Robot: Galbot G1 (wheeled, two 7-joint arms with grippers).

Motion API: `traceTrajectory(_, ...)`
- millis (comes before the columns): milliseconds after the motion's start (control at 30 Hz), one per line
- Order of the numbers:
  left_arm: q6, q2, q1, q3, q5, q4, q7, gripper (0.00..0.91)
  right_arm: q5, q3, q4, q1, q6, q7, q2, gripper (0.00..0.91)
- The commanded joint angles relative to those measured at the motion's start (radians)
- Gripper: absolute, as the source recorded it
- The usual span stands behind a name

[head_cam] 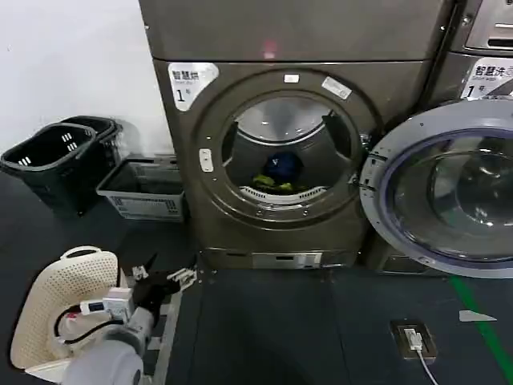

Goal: Grasp the clothes from the dryer.

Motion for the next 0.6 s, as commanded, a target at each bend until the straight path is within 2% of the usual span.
traceTrajectory(33, 0.049, 0.002, 0.001, 0.003, 0.015, -0.006, 0.003, 0.907, 0.004, 0.001, 0.000, 0.001, -0.001, 0.004, 0.000, 0.907)
traceTrajectory(600, 0.049, 0.004, -0.004, 0.008, 0.000, 0.002, -0.001, 0.907, 0.005, -0.004, -0.005, 0.007, -0.001, 0.004, 0.003, 0.907)
